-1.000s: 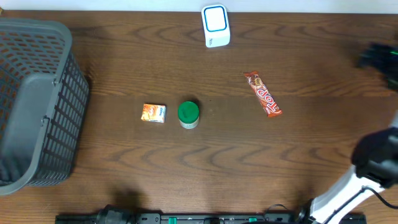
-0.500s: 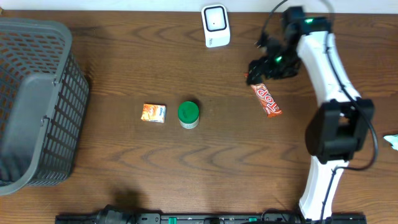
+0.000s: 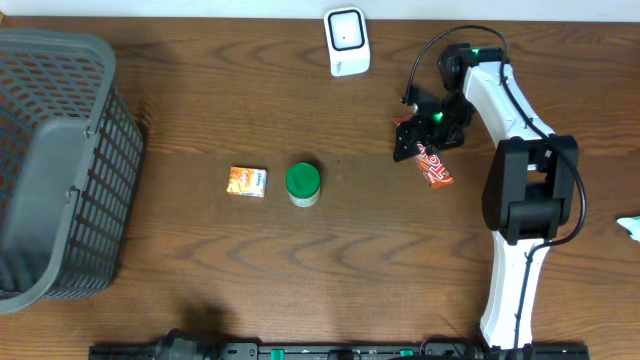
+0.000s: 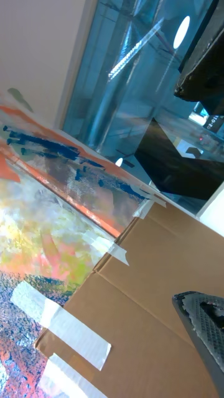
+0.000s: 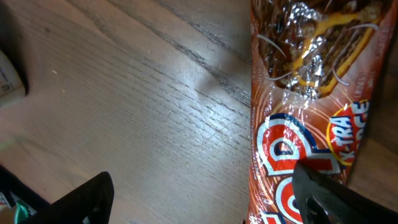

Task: Scan the item barcode
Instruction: 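Grasp the red TOP bar with the right gripper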

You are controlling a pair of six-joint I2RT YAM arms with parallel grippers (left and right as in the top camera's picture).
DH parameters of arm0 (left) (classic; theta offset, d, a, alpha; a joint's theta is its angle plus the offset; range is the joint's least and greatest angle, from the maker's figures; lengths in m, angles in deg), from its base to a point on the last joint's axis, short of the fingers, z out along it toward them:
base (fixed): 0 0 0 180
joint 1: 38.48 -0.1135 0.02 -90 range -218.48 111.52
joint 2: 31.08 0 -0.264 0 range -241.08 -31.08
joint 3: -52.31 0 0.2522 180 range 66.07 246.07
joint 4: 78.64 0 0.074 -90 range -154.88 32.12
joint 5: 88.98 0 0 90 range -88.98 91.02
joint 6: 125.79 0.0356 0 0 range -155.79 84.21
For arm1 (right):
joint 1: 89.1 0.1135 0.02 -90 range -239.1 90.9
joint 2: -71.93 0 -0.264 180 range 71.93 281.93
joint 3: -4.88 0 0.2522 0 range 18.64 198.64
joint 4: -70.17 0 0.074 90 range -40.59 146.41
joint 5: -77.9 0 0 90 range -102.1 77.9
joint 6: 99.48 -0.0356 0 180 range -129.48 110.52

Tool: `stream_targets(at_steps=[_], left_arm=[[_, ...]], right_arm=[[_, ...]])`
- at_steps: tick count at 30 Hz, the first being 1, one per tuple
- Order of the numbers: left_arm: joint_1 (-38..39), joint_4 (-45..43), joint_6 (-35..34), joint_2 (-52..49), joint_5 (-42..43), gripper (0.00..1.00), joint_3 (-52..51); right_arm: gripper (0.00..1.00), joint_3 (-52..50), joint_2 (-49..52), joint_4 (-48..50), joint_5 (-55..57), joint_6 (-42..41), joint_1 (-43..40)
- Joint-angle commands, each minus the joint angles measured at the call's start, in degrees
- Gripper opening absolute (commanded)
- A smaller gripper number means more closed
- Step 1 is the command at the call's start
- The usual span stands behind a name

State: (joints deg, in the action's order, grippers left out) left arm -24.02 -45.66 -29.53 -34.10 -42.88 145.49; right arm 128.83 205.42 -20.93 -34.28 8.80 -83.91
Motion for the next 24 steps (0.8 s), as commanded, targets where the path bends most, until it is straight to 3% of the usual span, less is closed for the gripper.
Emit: stream_targets(at_steps=[1, 11, 19, 24], left_arm=[[-0.02, -0.24, 1.01, 0.44, -0.35, 0.98, -0.07], [-0.02, -0.24, 1.01, 0.44, -0.35, 0.98, -0.07], [-0.02, -0.24, 1.01, 0.44, -0.35, 0.98, -0.07], [-0.02, -0.24, 1.01, 0.44, -0.35, 0.98, -0.07]], right_arm=[[0.87, 0.13, -0.42, -1.14, 0.79, 1.73, -0.57], [0.87, 0.17, -0.5, -1.22, 3.98, 1.51, -1.25], [0.95, 0.15, -0.5, 1.64, 6.01, 1.49, -3.37], [0.92, -0.22, -0.46, 1.75, 3.34, 1.49, -3.61]])
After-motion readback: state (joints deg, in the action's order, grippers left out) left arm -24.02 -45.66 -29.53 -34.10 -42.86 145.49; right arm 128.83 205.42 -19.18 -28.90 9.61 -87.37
